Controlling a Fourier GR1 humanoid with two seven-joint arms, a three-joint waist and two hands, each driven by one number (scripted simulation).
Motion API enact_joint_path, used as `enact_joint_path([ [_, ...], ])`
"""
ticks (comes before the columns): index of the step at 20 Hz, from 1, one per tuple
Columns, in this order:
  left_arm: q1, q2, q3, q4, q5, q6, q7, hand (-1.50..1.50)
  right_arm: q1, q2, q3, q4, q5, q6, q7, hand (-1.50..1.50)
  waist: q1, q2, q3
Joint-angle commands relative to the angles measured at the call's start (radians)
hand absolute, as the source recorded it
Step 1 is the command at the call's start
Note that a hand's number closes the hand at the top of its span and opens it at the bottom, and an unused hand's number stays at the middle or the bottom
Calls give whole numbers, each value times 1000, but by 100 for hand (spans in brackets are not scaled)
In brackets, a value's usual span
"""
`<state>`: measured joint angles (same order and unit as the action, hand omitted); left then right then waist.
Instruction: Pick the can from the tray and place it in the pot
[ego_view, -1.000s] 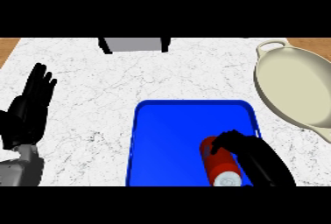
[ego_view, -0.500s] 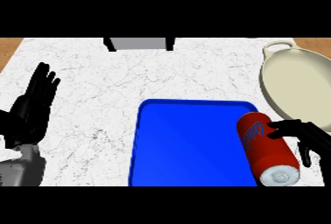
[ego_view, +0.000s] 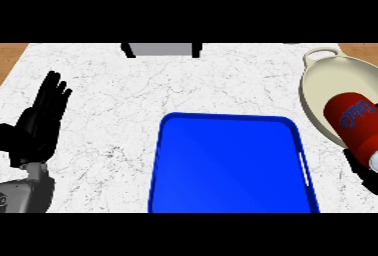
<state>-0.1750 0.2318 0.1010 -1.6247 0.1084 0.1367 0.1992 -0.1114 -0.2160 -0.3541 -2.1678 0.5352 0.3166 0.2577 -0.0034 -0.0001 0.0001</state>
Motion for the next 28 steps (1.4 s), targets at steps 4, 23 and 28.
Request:
enact_joint_path([
  [4,-16,-23,-12,-9,-35,24,21,0,-145,-73,-99,326,-71,-60,-94,150,9,2,0],
  [23,-92,-31,-9,38,-31,3,28,0,-450,-339,-119,1368,316,-578,-580,150,34,12,2],
  [28,-69,-26,-14,26,-34,-13,11,0,-545,-353,-177,1576,230,-469,-555,-150,42,16,3],
])
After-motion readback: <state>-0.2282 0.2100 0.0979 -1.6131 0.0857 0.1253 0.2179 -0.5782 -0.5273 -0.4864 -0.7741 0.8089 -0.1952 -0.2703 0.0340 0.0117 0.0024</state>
